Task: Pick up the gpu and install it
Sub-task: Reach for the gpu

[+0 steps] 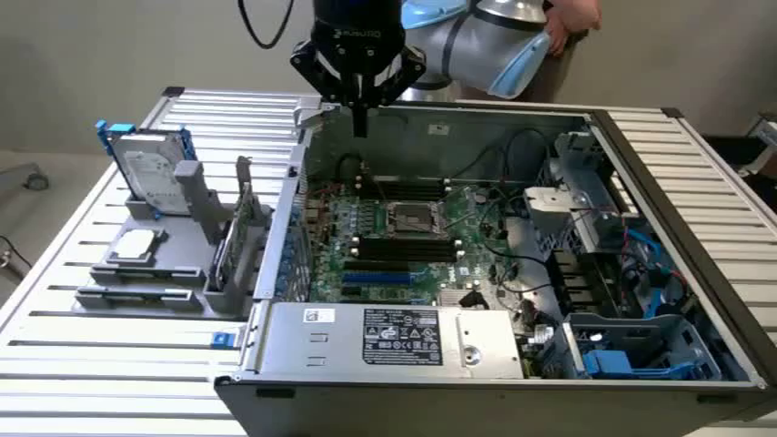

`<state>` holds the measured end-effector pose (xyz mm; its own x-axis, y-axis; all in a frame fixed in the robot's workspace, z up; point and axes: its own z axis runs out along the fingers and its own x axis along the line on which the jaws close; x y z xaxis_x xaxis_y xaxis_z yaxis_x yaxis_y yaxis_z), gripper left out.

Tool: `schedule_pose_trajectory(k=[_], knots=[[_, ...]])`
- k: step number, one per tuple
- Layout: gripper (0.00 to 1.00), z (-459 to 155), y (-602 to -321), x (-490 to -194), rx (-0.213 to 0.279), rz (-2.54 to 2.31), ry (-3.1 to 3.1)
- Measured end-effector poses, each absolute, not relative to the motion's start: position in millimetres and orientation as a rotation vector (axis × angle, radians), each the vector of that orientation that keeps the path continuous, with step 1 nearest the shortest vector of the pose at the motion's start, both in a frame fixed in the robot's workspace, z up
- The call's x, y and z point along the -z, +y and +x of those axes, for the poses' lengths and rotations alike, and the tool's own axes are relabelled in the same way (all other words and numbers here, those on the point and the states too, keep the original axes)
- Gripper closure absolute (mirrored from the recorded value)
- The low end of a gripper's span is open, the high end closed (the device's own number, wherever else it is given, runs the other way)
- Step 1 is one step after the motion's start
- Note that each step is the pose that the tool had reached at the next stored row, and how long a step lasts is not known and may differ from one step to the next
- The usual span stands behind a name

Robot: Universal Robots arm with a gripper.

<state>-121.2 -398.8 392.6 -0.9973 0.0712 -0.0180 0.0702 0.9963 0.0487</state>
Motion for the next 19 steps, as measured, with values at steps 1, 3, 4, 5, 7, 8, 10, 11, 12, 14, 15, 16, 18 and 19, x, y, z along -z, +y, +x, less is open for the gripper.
schedule_pose_trajectory(k=[1, 3, 4, 5, 7, 8, 10, 11, 12, 14, 15, 16, 18, 19], knots=[[0.89, -121.2, -398.8, -392.6, -0.075, 0.11, 3.119], [0.89, -121.2, -398.8, -392.6, -0.075, 0.11, 3.119], [0.89, -121.2, -398.8, -392.6, -0.075, 0.111, 3.119], [0.89, -121.2, -398.8, -392.6, -0.075, 0.11, 3.119], [0.89, -121.2, -398.8, -392.6, -0.075, 0.11, 3.119], [0.89, -121.2, -398.8, -392.6, -0.075, 0.111, 3.119], [0.89, -121.2, -398.8, -392.6, -0.075, 0.111, 3.119], [0.89, -121.6, -398.8, -392.6, -0.075, 0.111, 3.119], [0.89, -124.1, -398.8, -392.7, -0.074, 0.11, 3.119], [0.89, -130.9, -398.7, -392.6, -0.075, 0.106, 3.119], [0.89, -134.6, -398.7, -392.6, -0.075, 0.105, 3.119], [0.89, -138.4, -398.7, -392.6, -0.075, 0.105, 3.119], [0.89, -147.0, -398.7, -392.6, -0.075, 0.104, 3.119], [0.89, -151.4, -398.7, -392.4, -0.075, 0.103, 3.119]])
